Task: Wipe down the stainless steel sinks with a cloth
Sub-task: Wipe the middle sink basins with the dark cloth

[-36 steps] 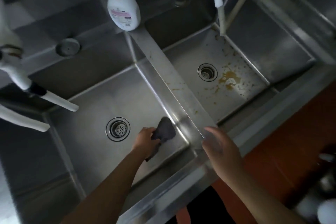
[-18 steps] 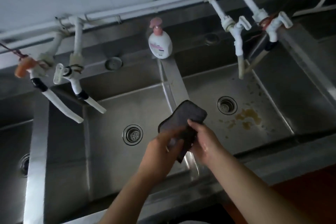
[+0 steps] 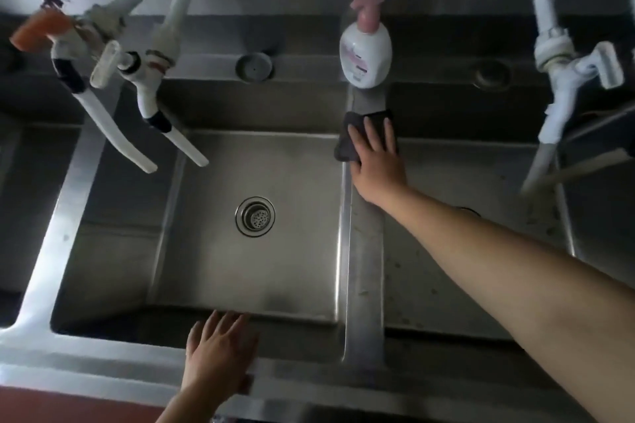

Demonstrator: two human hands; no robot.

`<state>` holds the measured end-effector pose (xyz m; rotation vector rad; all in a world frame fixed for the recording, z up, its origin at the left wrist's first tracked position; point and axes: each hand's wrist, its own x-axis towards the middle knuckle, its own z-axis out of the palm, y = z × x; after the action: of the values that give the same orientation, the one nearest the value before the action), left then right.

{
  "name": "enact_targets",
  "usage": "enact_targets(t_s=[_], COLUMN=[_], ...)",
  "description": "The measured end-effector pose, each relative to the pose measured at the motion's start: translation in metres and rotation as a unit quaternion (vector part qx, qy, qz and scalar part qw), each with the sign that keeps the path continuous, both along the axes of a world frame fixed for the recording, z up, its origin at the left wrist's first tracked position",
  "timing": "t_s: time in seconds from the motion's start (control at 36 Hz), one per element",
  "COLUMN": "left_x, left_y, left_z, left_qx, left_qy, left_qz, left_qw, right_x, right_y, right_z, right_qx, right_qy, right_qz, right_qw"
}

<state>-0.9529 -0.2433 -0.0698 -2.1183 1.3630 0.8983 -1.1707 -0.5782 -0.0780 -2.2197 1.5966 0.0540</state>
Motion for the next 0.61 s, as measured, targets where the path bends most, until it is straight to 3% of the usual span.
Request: enact_targets(t_s=[0.11, 0.44, 0.53, 0.61], left_x=[-0.006, -0.003, 0.000, 0.007], left_y=[0.003, 0.002, -0.005, -0.014], left_z=[-0.009, -0.006, -0.003, 0.005], left_qx=[-0.017, -0.027, 0.040, 0.137], left_qy=[0.025, 0.017, 0.044, 0.083], left_qz=[0.032, 0.013, -0.018, -0.158], left_qw=[0.999, 0.999, 0.998, 0.974], right_x=[0.012, 0.025, 0.024, 0.013], right_y=[-0.016, -0.053, -0.048, -0.021], right_z=[-0.006, 0.013, 0.019, 0.019], right_qx=[-0.032, 0.041, 0.052, 0.045], right_qy=[0.016, 0.009, -0.020, -0.032], right_qz=[-0.020, -0.056, -0.064, -0.048], right_qw=[0.999, 0.998, 0.996, 0.997])
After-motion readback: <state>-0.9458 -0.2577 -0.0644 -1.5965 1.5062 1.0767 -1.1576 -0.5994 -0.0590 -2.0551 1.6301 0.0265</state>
